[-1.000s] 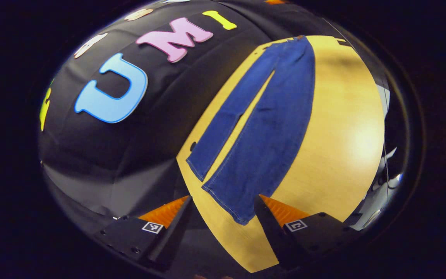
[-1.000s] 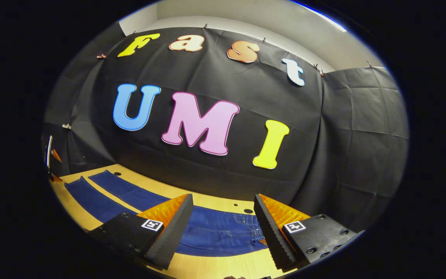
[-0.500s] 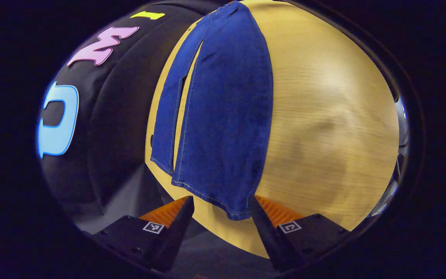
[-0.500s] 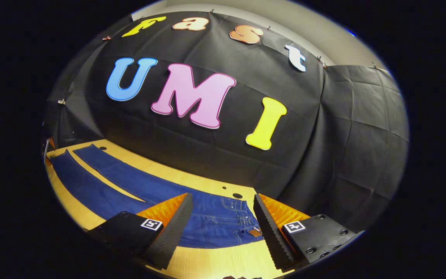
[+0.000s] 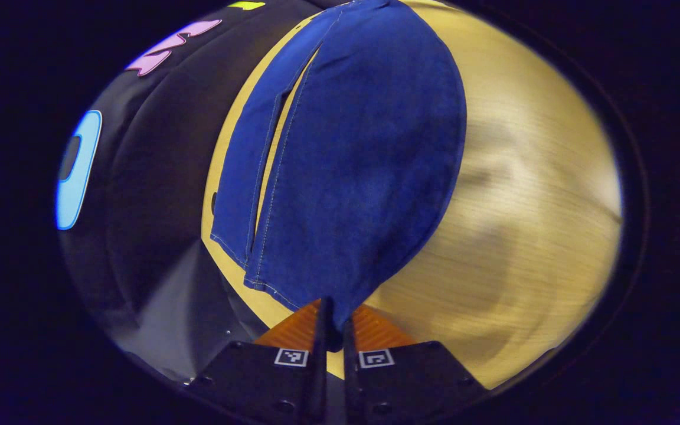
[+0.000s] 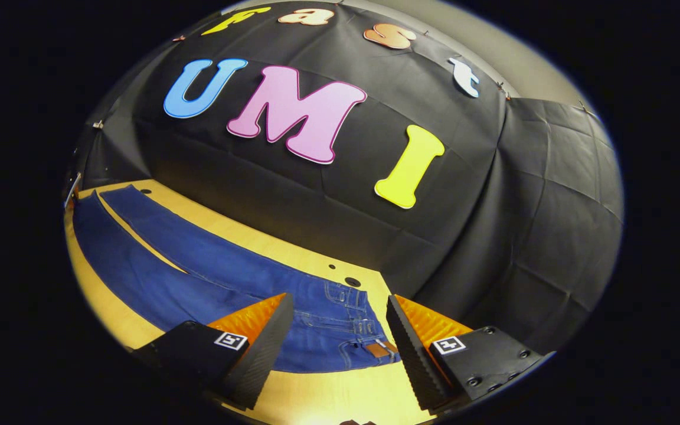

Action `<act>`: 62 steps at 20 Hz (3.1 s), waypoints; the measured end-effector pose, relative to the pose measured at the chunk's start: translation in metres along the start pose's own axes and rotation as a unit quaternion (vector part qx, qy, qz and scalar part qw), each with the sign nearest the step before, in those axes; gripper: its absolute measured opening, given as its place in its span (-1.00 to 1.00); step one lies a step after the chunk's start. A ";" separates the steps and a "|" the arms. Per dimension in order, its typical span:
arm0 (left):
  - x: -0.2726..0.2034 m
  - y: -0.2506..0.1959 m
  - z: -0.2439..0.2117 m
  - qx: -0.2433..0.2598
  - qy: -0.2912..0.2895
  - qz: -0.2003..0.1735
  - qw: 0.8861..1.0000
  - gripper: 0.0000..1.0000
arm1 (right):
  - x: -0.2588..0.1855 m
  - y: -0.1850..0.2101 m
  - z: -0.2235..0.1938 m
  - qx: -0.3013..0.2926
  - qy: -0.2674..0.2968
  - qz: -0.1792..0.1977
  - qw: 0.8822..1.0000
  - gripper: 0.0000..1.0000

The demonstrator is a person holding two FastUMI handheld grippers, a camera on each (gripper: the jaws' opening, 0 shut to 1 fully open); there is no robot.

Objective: Grasp the waist and the cuffs of the jeans and fold them to make the two legs overlap; first hold the waist and fold one-third of the jeans toward the cuffs, then hold the cuffs and fold the remaining one-third in the same direction to finish folding.

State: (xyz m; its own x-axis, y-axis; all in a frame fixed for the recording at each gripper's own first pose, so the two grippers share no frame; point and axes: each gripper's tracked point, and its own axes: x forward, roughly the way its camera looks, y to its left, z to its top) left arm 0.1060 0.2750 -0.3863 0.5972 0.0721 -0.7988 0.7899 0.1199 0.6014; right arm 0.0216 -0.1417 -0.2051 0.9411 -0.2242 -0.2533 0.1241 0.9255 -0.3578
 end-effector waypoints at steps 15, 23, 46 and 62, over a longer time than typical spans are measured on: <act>-0.003 0.006 0.001 -0.061 -0.003 0.021 0.998 -0.80 | 0.052 -0.085 -0.082 -0.394 0.054 0.122 0.909 0.94; -0.004 0.005 0.003 -0.075 0.003 0.022 0.997 -0.88 | 0.064 -0.066 -0.213 -0.533 0.129 0.279 0.788 0.96; -0.004 0.000 0.006 -0.204 0.030 0.018 0.978 -0.89 | 0.091 -0.044 -0.219 -0.554 0.118 0.307 0.765 -0.83; -0.020 0.200 0.044 -0.626 0.022 -0.110 0.772 -0.89 | 0.229 -0.043 -0.091 -0.355 0.261 0.323 0.837 -0.83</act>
State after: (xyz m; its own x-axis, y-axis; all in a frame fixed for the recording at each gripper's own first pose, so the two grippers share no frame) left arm 0.2588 0.2541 -0.2495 0.4399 -0.0563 -0.8963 0.1026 0.9947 -0.0121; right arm 0.2036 -0.2609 -0.3295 0.4496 -0.0211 -0.8930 -0.7515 0.5314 -0.3910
